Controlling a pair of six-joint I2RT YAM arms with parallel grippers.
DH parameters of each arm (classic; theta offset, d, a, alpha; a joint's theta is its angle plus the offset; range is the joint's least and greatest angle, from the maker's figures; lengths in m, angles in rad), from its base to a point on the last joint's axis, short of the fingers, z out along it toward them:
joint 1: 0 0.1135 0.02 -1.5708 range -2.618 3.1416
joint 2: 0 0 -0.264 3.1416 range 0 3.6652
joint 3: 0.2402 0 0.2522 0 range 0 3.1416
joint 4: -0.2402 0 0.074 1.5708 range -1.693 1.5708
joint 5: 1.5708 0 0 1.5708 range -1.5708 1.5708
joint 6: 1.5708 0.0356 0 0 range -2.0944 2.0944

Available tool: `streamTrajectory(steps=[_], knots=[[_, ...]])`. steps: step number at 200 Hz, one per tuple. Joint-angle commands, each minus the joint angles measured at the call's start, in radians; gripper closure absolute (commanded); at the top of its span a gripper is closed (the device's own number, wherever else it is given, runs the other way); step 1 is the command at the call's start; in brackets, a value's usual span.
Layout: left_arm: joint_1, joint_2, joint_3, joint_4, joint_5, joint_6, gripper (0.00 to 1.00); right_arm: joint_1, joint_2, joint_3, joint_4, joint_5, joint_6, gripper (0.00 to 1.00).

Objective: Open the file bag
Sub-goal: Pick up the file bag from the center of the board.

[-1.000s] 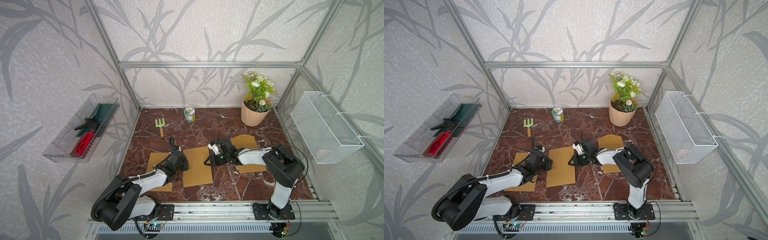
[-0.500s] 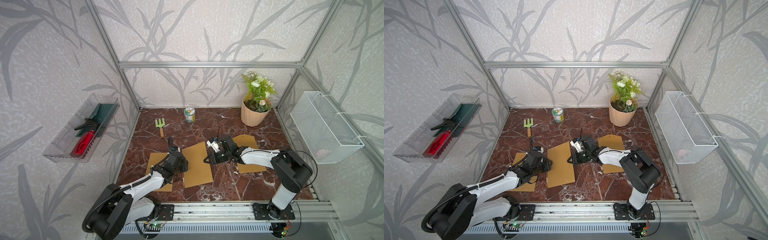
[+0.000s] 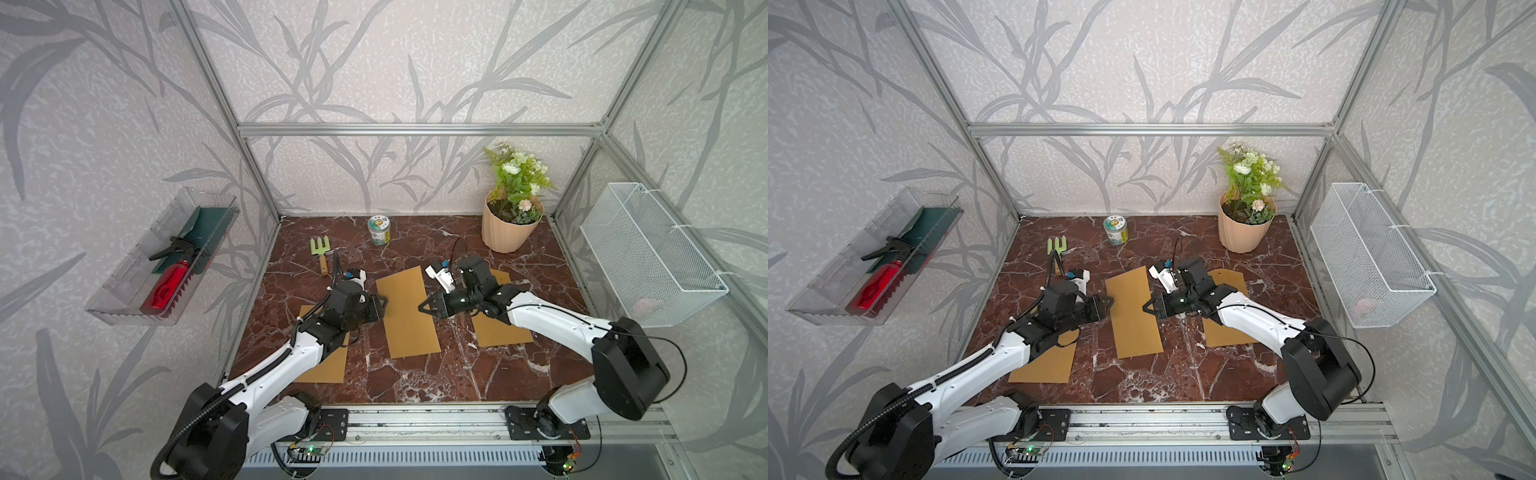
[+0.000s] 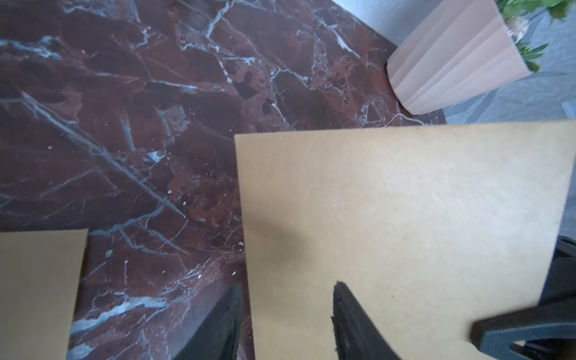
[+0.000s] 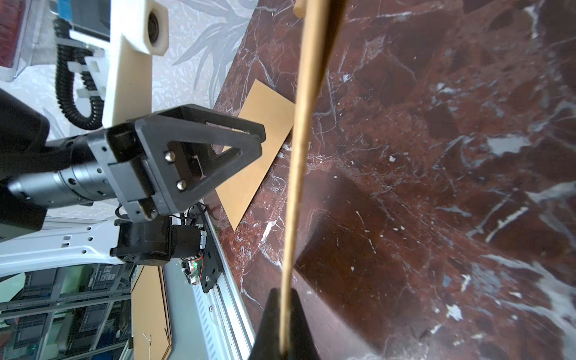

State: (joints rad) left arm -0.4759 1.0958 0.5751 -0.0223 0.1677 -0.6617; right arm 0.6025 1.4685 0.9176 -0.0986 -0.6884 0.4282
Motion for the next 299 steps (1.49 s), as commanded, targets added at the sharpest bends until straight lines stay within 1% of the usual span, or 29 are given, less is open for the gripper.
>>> streamTrajectory(steps=[1,35,63,103,134,167,248,299], knots=[[0.011,-0.007,0.057,0.007,0.04,0.015,0.52,-0.032,-0.066,0.026,-0.085,-0.003,-0.061,1.0],[0.022,0.005,0.089,0.064,0.09,0.018,0.51,-0.078,-0.168,0.028,-0.127,0.0,-0.083,1.0],[0.035,0.021,0.107,0.128,0.151,0.01,0.5,-0.115,-0.229,0.055,-0.169,-0.033,-0.1,1.0],[0.044,0.045,0.121,0.271,0.258,-0.036,0.5,-0.139,-0.262,0.091,-0.193,-0.093,-0.112,1.0],[0.048,0.05,0.123,0.357,0.309,-0.063,0.5,-0.152,-0.272,0.098,-0.171,-0.126,-0.097,1.0],[0.05,0.062,0.124,0.409,0.332,-0.085,0.5,-0.159,-0.278,0.11,-0.151,-0.148,-0.084,1.0],[0.066,0.051,0.116,0.448,0.343,-0.102,0.5,-0.178,-0.284,0.143,-0.14,-0.187,-0.077,1.0],[0.082,0.056,0.095,0.594,0.391,-0.173,0.51,-0.191,-0.272,0.15,-0.124,-0.204,-0.068,1.0]])
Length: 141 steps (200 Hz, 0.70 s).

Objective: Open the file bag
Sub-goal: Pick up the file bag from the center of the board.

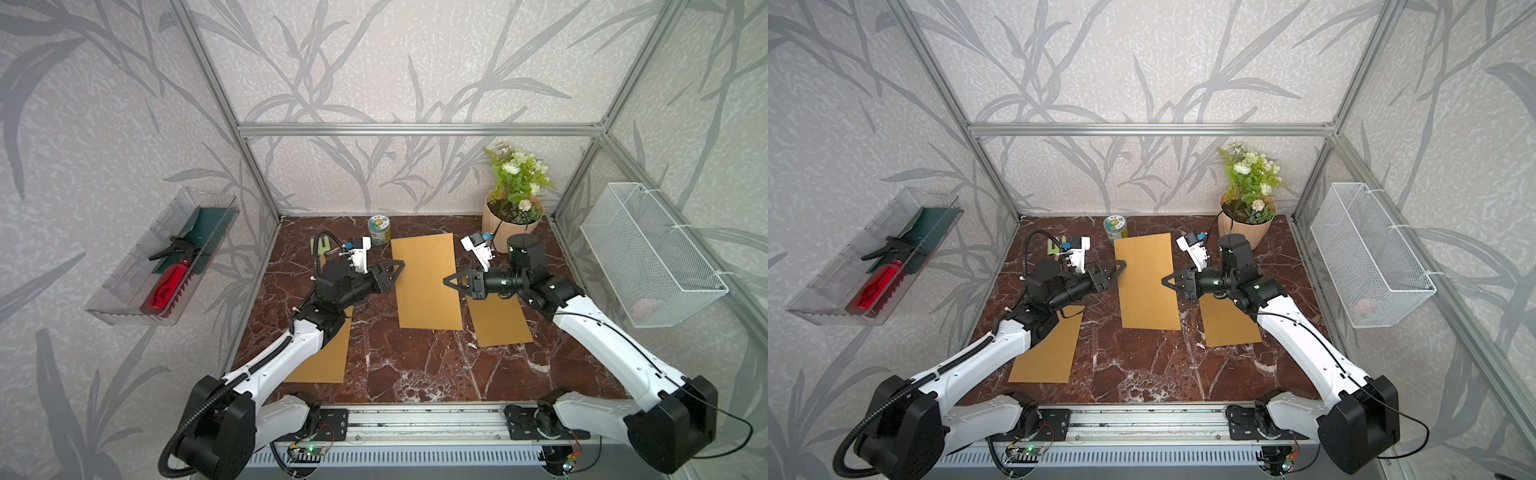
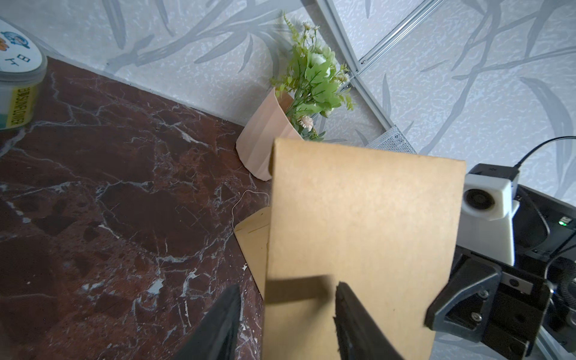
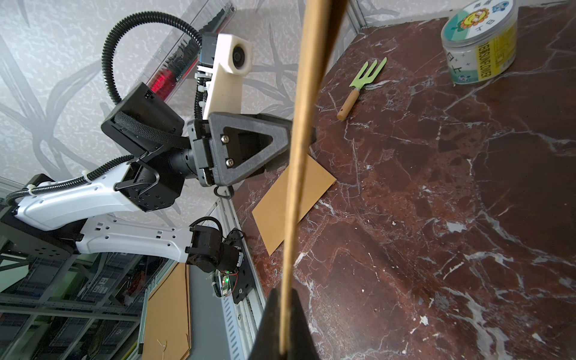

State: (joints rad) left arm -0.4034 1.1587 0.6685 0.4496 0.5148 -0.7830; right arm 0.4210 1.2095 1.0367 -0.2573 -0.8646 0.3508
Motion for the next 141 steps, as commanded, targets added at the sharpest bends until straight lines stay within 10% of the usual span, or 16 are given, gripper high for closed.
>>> streamTrajectory(steps=[1,141], knots=[[0.009,-0.007,0.003,0.123,0.045,-0.052,0.51,-0.01,-0.012,0.031,0.035,-0.028,0.01,1.0],[0.018,-0.007,-0.012,0.24,0.111,-0.131,0.73,-0.034,0.041,0.023,0.131,-0.045,0.073,1.0]])
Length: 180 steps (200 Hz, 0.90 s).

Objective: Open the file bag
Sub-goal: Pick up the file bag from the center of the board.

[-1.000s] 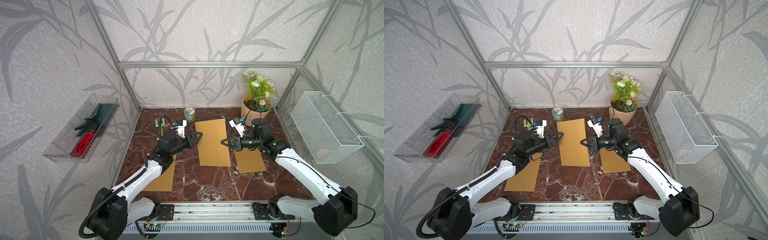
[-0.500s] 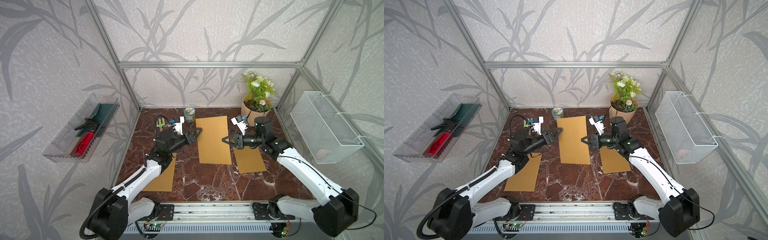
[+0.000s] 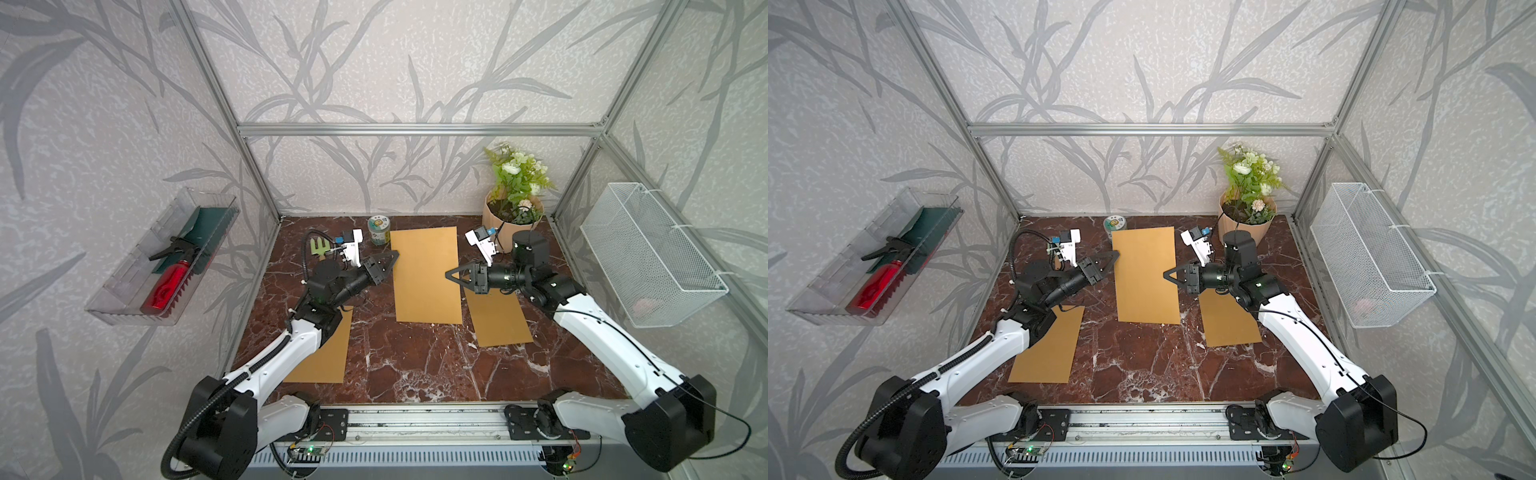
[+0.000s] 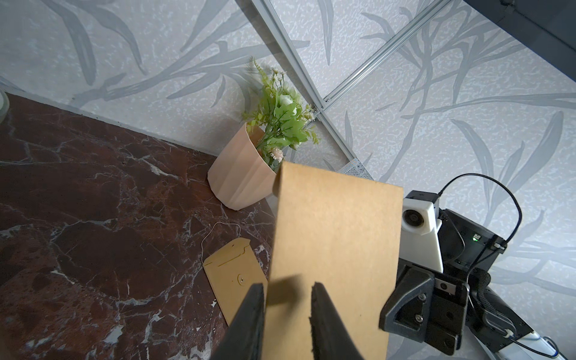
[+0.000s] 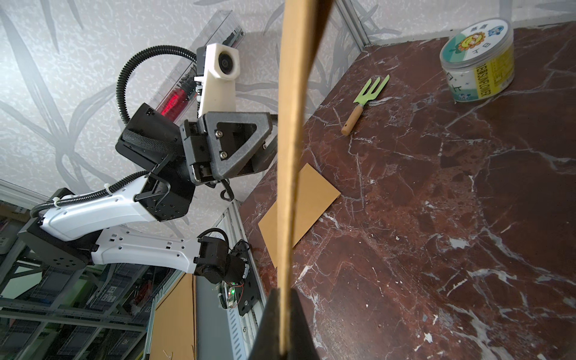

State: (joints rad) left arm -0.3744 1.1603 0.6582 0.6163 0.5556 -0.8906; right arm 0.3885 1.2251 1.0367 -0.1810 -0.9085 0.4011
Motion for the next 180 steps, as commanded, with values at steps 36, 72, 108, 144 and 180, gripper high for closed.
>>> streamTrajectory(steps=[36,72,108,144,180], knots=[[-0.011,-0.008,0.001,0.085,0.08,-0.028,0.73,-0.005,0.06,0.028,0.109,-0.007,0.063,0.99],[-0.011,-0.002,0.004,0.092,0.09,-0.032,0.79,-0.005,0.094,0.039,0.15,-0.018,0.092,0.99],[-0.008,-0.006,0.004,0.101,0.074,-0.03,1.0,-0.005,0.087,0.027,0.151,-0.023,0.094,0.9],[-0.006,-0.021,-0.02,0.142,0.011,-0.03,1.0,-0.005,0.057,-0.021,0.177,-0.032,0.11,0.71],[-0.006,-0.067,-0.066,0.178,-0.091,-0.004,1.0,-0.004,0.026,-0.105,0.29,-0.066,0.19,0.61]])
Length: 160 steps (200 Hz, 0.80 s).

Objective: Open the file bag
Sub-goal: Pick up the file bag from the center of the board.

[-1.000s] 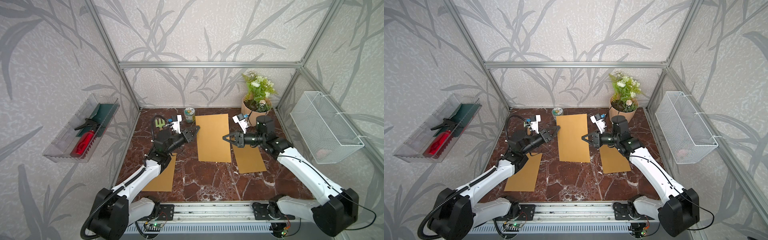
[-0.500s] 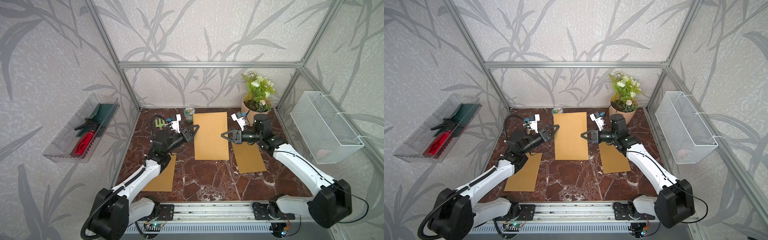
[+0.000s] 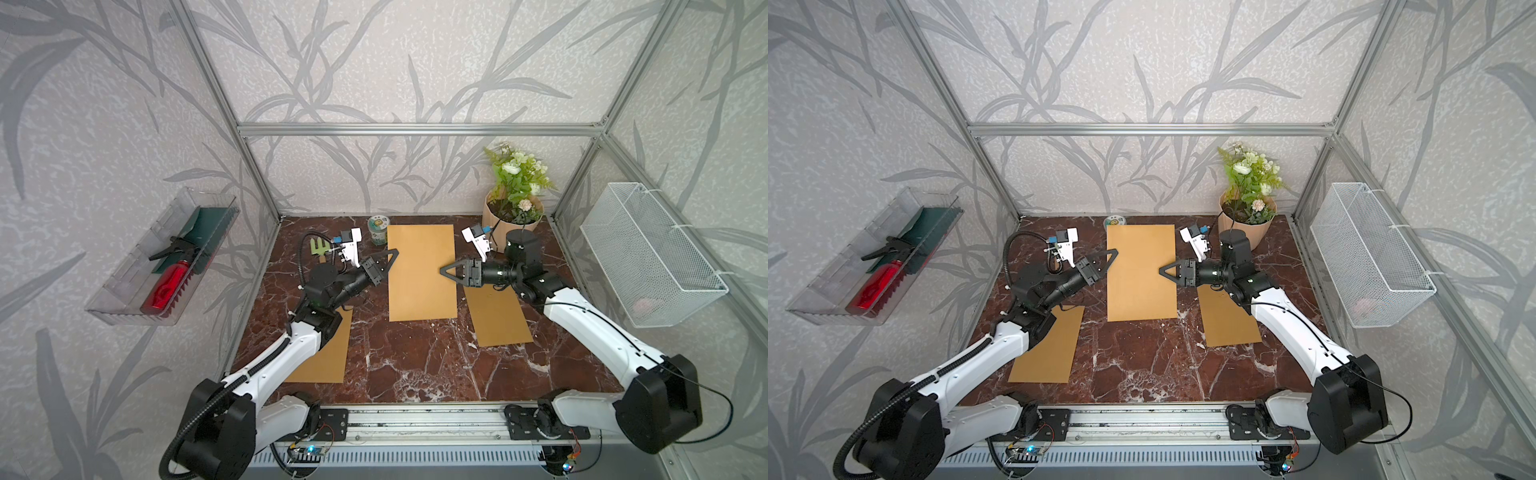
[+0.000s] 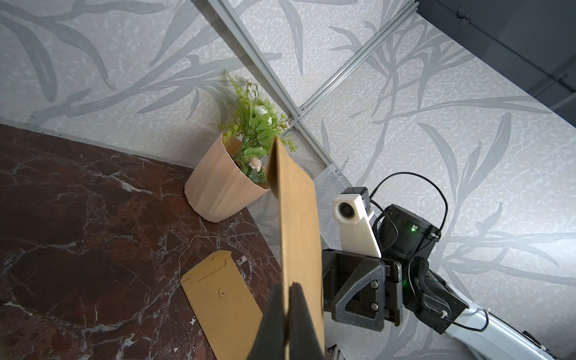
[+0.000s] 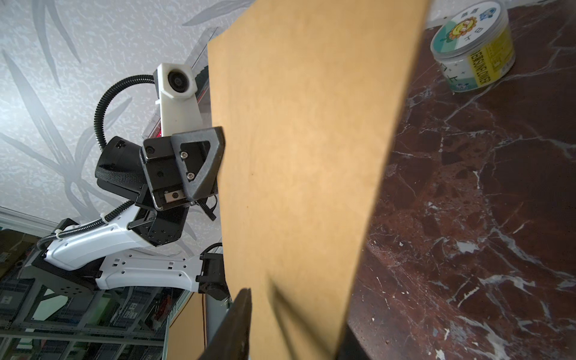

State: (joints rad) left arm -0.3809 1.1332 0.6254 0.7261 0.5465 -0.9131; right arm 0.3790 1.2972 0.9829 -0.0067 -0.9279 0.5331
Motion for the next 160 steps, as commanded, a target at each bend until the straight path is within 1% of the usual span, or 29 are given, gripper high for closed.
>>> streamTrajectory(steps=[1,33,95,135,160], knots=[[0.0,-0.041,-0.035,0.07,-0.084,0.018,1.0,0.006,-0.046,-0.054,0.123,-0.048,0.061,0.61],[0.002,-0.068,-0.055,0.079,-0.146,0.038,1.0,0.013,-0.076,-0.145,0.236,-0.051,0.144,0.61],[0.004,-0.077,-0.064,0.079,-0.201,0.057,1.0,0.066,-0.096,-0.242,0.303,-0.02,0.163,0.61],[0.005,-0.079,-0.064,0.063,-0.214,0.072,1.0,0.085,-0.103,-0.262,0.307,-0.003,0.163,0.66],[0.008,-0.079,-0.062,0.055,-0.214,0.078,1.0,0.085,-0.105,-0.265,0.303,0.003,0.16,0.71]])
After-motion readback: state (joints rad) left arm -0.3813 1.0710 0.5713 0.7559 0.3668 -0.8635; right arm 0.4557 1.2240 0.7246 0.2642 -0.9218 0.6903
